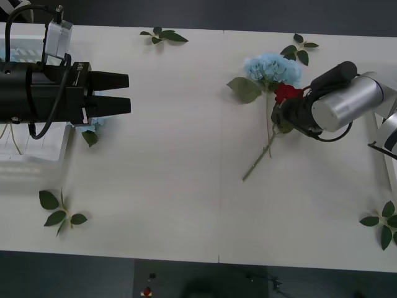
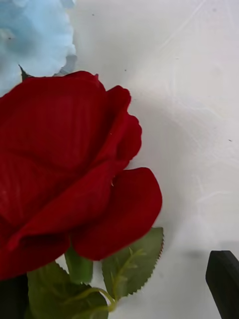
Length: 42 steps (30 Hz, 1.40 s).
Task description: Put the red flowers into the right box and the blue flowers into the left box
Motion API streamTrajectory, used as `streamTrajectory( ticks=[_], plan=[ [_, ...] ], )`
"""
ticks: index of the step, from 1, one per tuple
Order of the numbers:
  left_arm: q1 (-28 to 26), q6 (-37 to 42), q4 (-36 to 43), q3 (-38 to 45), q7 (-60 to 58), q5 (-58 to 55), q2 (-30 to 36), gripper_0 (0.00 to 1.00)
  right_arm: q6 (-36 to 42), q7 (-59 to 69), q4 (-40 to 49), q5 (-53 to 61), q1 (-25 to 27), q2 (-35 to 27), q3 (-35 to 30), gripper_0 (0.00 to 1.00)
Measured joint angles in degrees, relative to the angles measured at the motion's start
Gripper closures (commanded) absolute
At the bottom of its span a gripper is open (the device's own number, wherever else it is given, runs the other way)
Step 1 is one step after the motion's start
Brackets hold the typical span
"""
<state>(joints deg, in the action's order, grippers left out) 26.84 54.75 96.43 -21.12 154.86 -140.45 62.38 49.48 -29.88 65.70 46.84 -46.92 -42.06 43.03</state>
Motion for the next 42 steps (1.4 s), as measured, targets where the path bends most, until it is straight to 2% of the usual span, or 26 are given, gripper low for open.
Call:
streamTrajectory(
  ticks=[11,19,25,26,28,29,30,31,32,42],
  plan=[
    [0.0,0.0,0.0,0.0,0.0,0.0,0.0,0.18,0.01,0.0,-7.16,-5.99,-4.16,5.76,0.24,0.0],
    [0.0,0.0,0.0,0.0,0.0,0.0,0.0,0.17,0.02,0.0,-11.02,-10.37,-7.38,6.58,7.84,0.0],
    [0.0,0.0,0.0,0.0,0.0,0.0,0.0,0.17,0.02,0.0,-12.92,-11.96,-7.52,7.7,6.03,0.01],
    [0.0,0.0,0.0,0.0,0.0,0.0,0.0,0.18,0.02,0.0,-13.09,-11.96,-7.52,7.95,5.6,0.09],
    [0.0,0.0,0.0,0.0,0.0,0.0,0.0,0.17,0.02,0.0,-13.14,-11.95,-7.52,8.17,5.26,0.36],
    [0.0,0.0,0.0,0.0,0.0,0.0,0.0,0.17,0.02,0.0,-13.13,-11.95,-7.52,8.18,5.28,0.64],
    [0.0,0.0,0.0,0.0,0.0,0.0,0.0,0.17,0.02,0.0,-13.13,-11.95,-7.52,8.18,5.35,0.77],
    [0.0,0.0,0.0,0.0,0.0,0.0,0.0,0.17,0.02,0.0,-13.13,-11.95,-7.52,8.18,5.44,0.97],
    [0.0,0.0,0.0,0.0,0.0,0.0,0.0,0.17,0.02,0.0,-13.13,-11.94,-7.52,8.18,5.56,1.0],
    [0.0,0.0,0.0,0.0,0.0,0.0,0.0,0.17,-0.37,0.0,-13.13,-9.89,-7.52,8.18,5.74,1.0]
  ],
)
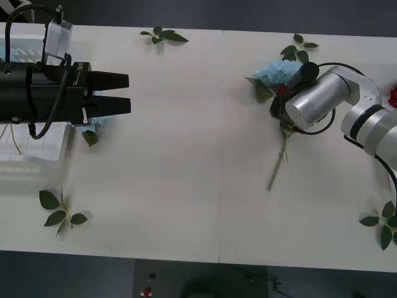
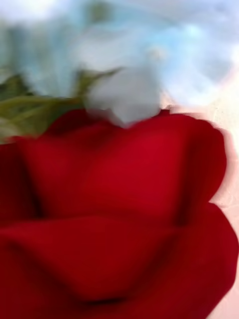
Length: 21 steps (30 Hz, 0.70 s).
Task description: Put the red flowers into the right box and the blue flowers into the left box
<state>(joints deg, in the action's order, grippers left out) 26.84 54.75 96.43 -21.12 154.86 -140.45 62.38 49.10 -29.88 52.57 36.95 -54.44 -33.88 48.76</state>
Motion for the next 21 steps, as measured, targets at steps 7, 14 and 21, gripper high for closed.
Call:
streamTrajectory(
  ticks=[7,14,21],
  plan=[
    [0.0,0.0,0.0,0.0,0.0,0.0,0.0,0.17,0.18,0.0,2.63,3.01,0.0,-1.25,0.0,1.0],
    [0.0,0.0,0.0,0.0,0.0,0.0,0.0,0.17,2.06,0.01,13.55,8.43,0.0,-8.12,0.0,1.0],
    [0.0,0.0,0.0,0.0,0.0,0.0,0.0,0.17,2.05,0.01,20.53,14.08,0.0,-15.01,0.01,1.0]
  ],
)
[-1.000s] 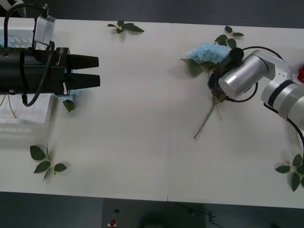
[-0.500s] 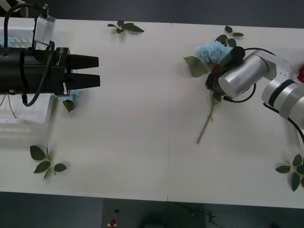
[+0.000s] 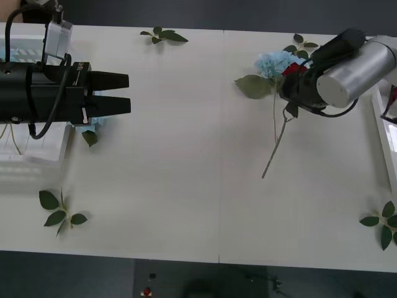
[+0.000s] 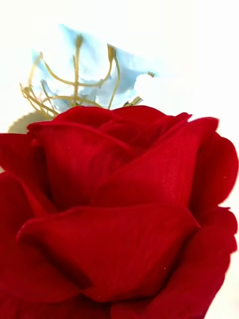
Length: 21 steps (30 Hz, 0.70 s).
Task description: Put the red flowers into the right box and the blue flowers into the left box
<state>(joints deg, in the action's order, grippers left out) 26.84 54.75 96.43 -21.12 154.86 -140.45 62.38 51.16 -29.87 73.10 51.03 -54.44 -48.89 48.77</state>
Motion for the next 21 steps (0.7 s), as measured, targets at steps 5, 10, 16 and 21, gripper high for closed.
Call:
streamTrajectory(
  ticks=[5,10,16,21],
  plan=[
    [0.0,0.0,0.0,0.0,0.0,0.0,0.0,0.17,0.0,0.0,3.9,0.56,0.0,-3.23,0.0,1.0],
    [0.0,0.0,0.0,0.0,0.0,0.0,0.0,0.17,0.0,0.04,7.16,2.91,0.0,-6.05,0.0,1.0],
    [0.0,0.0,0.0,0.0,0.0,0.0,0.0,0.17,0.0,0.48,10.74,7.4,0.0,-11.75,0.0,1.0],
    [0.0,0.0,0.0,0.0,0.0,0.0,0.0,0.17,0.0,0.49,14.46,9.96,0.0,-18.52,0.0,1.0]
  ],
)
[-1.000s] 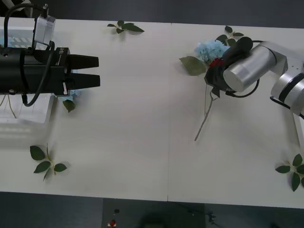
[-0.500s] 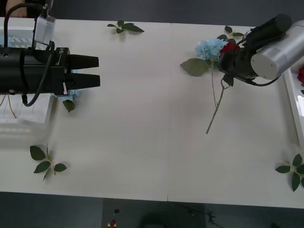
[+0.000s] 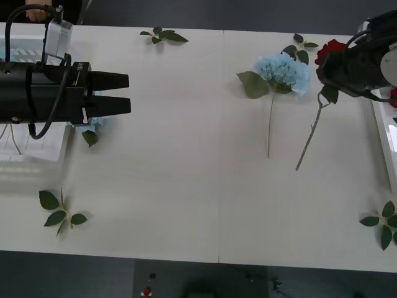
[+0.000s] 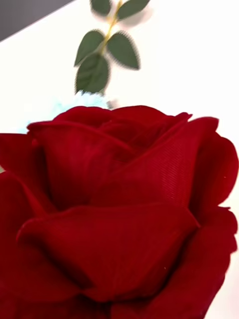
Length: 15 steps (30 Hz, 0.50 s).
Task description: Put the red flowers into the right box and the blue flowers into the left box
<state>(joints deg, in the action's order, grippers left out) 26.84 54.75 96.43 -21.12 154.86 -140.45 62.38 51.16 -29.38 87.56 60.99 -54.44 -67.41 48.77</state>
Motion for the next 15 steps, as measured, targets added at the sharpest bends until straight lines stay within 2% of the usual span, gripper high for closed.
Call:
streamTrajectory(
  ticks=[4,8,15],
  plan=[
    [0.0,0.0,0.0,0.0,0.0,0.0,0.0,0.17,0.0,-1.19,0.73,2.54,0.0,-5.25,0.0,1.0],
    [0.0,0.0,0.0,0.0,0.0,0.0,0.0,0.17,0.0,-11.14,-0.74,5.36,0.0,-9.45,0.0,1.0],
    [0.0,0.0,-0.01,0.0,0.0,0.0,0.0,0.17,-0.69,-19.85,-6.92,6.86,0.23,-13.37,0.0,1.0]
  ],
)
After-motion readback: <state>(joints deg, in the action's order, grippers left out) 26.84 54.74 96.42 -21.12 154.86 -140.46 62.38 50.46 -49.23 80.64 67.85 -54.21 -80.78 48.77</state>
